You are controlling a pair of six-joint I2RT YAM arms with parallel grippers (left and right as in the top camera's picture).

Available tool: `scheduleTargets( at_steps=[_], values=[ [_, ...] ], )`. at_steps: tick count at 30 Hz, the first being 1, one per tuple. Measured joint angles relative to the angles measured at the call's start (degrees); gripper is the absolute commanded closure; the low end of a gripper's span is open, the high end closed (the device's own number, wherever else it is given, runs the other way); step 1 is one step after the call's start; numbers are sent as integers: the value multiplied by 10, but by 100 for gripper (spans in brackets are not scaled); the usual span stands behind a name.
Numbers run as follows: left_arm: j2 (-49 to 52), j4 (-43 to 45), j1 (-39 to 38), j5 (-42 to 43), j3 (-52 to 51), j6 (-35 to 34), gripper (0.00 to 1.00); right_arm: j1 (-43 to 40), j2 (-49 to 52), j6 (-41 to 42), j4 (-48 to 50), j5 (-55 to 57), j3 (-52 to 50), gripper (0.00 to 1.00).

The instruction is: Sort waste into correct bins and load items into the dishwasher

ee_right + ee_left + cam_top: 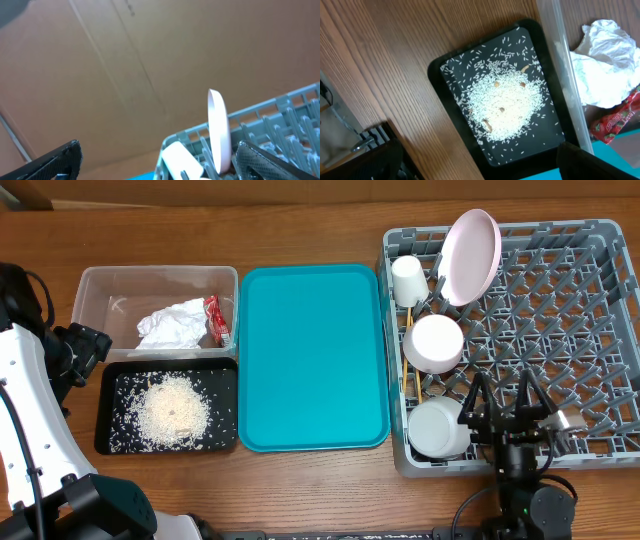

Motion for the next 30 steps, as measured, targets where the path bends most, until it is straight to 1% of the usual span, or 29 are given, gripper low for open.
scheduleTargets(
  at_steps=[8,10,15,30],
  values=[
    [0,0,0,0,0,0,0,0,0,-5,-133,0,0,0],
    [0,0,0,0,0,0,0,0,0,-10,-154,0,0,0],
    [0,0,0,0,0,0,0,0,0,-33,-154,-2,0,0],
    [0,0,0,0,0,0,0,0,0,-43,-154,-2,0,0]
  ],
)
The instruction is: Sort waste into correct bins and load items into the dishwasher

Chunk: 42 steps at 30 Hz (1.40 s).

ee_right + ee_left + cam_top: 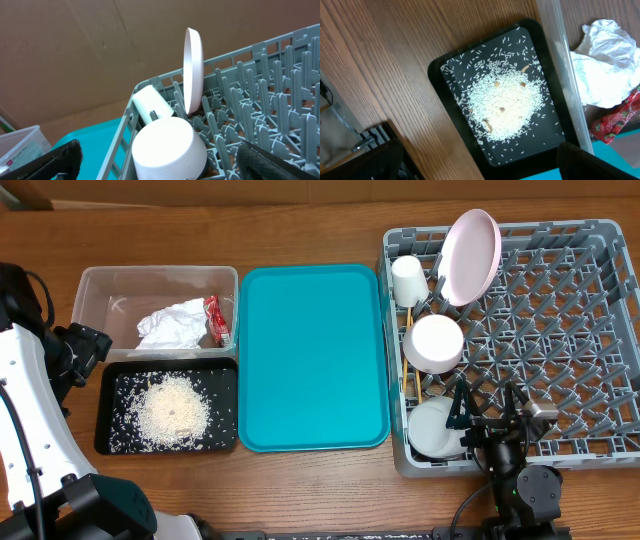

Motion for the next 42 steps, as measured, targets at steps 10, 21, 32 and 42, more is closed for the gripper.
scheduleTargets(
  at_steps=[10,21,32,42],
  values=[
    [0,0,0,0,0,0,0,0,0,0,0,0,0,0],
    [0,0,0,0,0,0,0,0,0,0,0,0,0,0],
    [-2,0,0,0,0,0,0,0,0,0,0,0,0,0],
    [-137,0,-39,0,0,0,0,0,0,0,0,0,0,0]
  ],
)
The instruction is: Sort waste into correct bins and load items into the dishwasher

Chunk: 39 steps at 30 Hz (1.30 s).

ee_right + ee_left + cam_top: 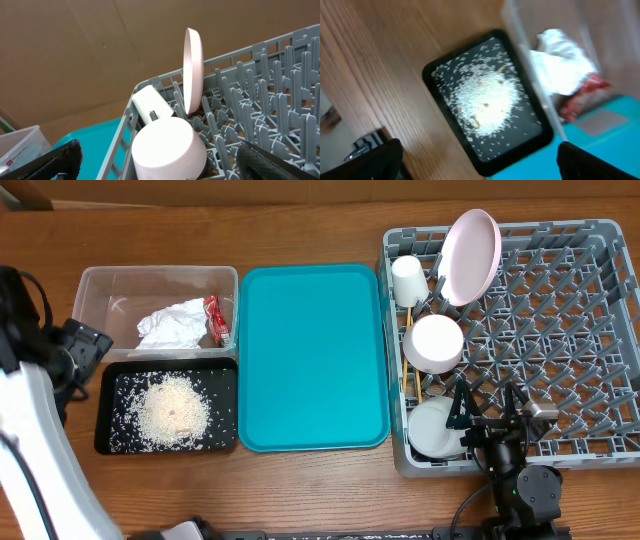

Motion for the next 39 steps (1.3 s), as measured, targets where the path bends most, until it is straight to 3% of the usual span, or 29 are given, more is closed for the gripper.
scheduleTargets(
  at_steps=[15,28,34,39],
  values=[
    [-223,-1,-261,0,3,0,0,0,0,-1,0,0,0,0],
    [-259,-72,-276,0,-2,-2,0,0,0,-1,0,0,0,0],
    [-333,15,-276,0,-93,-2,0,0,0,-1,0,0,0,0],
    [-436,202,-276,11,-253,-2,0,0,0,-1,0,0,0,0]
  ],
)
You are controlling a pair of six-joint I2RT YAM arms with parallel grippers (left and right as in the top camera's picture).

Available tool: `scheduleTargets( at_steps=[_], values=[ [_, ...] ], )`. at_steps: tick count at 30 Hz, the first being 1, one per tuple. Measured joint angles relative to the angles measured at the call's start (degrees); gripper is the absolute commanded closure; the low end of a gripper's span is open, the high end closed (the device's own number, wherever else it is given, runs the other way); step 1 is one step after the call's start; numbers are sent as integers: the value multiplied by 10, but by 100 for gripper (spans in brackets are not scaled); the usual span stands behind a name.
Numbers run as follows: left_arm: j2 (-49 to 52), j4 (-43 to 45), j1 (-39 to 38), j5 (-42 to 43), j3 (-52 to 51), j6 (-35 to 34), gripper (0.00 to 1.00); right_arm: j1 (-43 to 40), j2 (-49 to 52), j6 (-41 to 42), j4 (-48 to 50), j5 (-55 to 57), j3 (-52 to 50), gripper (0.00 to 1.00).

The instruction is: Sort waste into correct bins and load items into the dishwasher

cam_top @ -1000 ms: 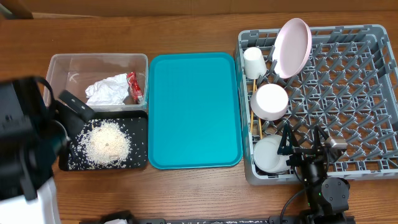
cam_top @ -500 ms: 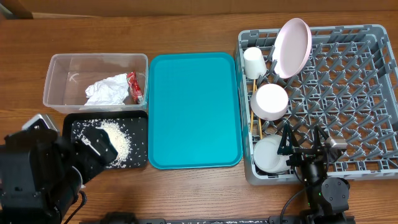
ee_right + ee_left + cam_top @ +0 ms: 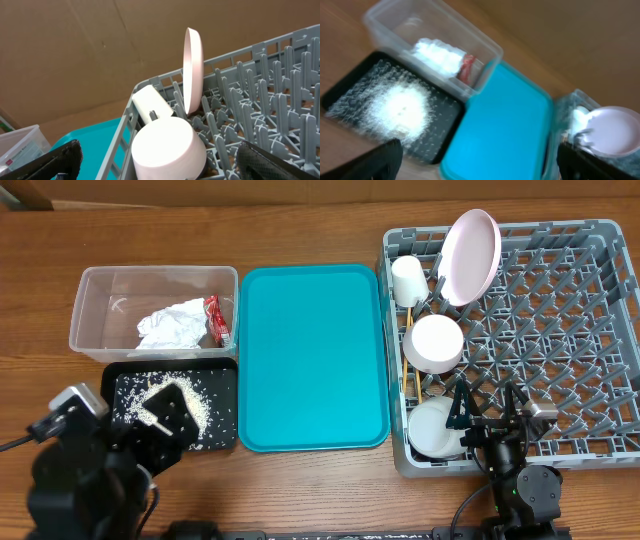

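Note:
The clear waste bin holds crumpled white paper and a red wrapper. In front of it the black tray carries scattered rice. In the grey dish rack stand a pink plate, a white cup and two white bowls. My left gripper is open and empty over the black tray's front edge. Just as empty, my right gripper stands open at the rack's front left, behind the near bowl.
A bare teal tray lies between the bins and the rack. Thin wooden sticks stand along the rack's left wall. My left arm's body covers the table's front left corner.
My left arm has moved from the table's left edge to the front left corner, its gripper now over the black tray's front. The right arm has not moved.
First my right gripper hung open over the rack's front, its camera aimed at the cardboard wall. A second later it was lower at the rack's front left and stayed. My left arm waited left of the bins, then shifted, and now sits at the front.

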Motion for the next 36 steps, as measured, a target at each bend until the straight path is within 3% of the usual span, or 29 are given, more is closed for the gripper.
scheduleTargets(
  at_steps=[5,12,20,27,36],
  values=[
    [-89,213,-3,38,-174,0,0,0,0,0,0,0,0,0],
    [-180,405,-23,65,-347,1,0,0,0,0,0,0,0,0],
    [-256,470,-32,66,-495,3,0,0,0,0,0,0,0,0],
    [-299,506,-49,50,-564,7,0,0,0,0,-1,0,0,0],
    [-352,637,-49,40,-602,116,0,0,0,0,0,0,0,0]
  ],
)
